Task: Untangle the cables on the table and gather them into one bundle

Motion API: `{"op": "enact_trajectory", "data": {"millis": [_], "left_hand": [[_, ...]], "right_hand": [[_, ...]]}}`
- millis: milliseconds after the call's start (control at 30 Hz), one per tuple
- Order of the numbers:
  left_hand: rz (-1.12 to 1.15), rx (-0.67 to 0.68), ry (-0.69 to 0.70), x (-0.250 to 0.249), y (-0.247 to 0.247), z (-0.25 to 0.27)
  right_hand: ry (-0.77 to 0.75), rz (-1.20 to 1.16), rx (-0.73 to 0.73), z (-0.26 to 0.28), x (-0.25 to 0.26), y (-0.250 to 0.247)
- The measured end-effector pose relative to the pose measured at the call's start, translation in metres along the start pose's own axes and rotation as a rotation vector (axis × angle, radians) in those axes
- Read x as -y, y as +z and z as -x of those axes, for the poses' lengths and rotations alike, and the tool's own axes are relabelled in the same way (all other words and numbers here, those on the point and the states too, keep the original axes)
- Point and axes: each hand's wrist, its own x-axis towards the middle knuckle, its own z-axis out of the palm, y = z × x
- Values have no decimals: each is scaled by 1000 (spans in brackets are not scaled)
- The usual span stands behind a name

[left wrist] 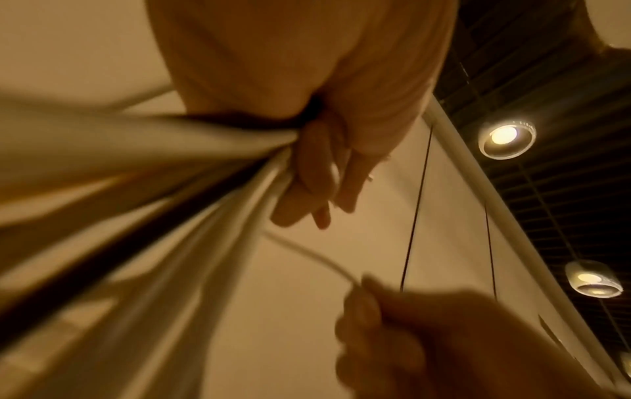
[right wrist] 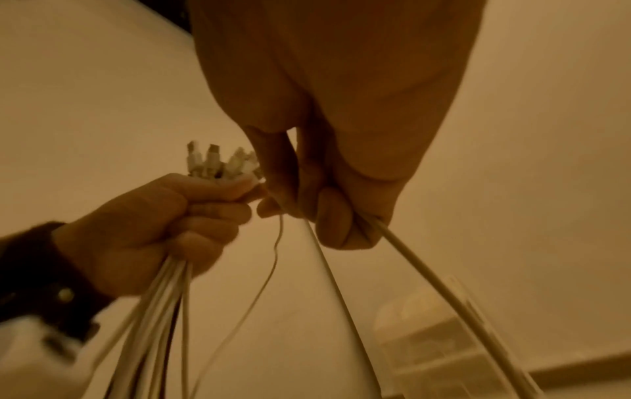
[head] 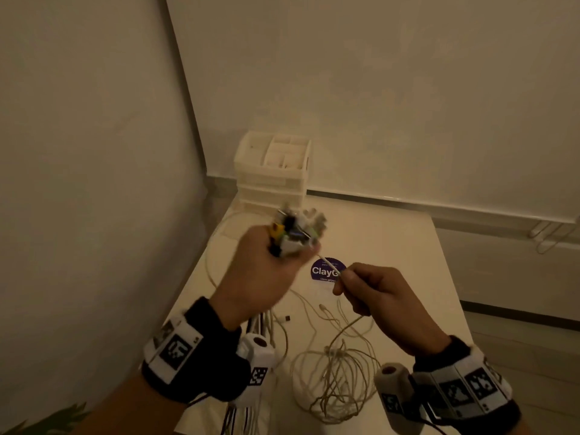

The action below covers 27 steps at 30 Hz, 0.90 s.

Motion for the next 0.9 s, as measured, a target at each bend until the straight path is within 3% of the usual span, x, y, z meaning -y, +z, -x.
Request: {"op": "enact_trajectory", "data": {"millis": [67, 200, 300, 467, 633, 767, 900], "left_hand": [[-120, 130, -11, 1, 10, 5], [-42, 110, -46, 1, 14, 7], [32, 27, -59, 1, 11, 5], [339, -202, -81, 0, -15, -14], [489, -371, -11, -15, -46, -29], [513, -462, 4, -12, -64, -29], [384, -531, -18, 4, -59, -24]], "right_hand": [[-42, 30, 26, -4, 19, -1], [-39, -30, 14, -9, 35, -6], [-75, -80, 15, -7, 34, 0], [-90, -210, -17, -6, 7, 10], [-83, -179, -26, -6, -23, 17], [-25, -108, -61, -1, -48, 24], [-25, -103, -126, 3, -46, 25]]}}
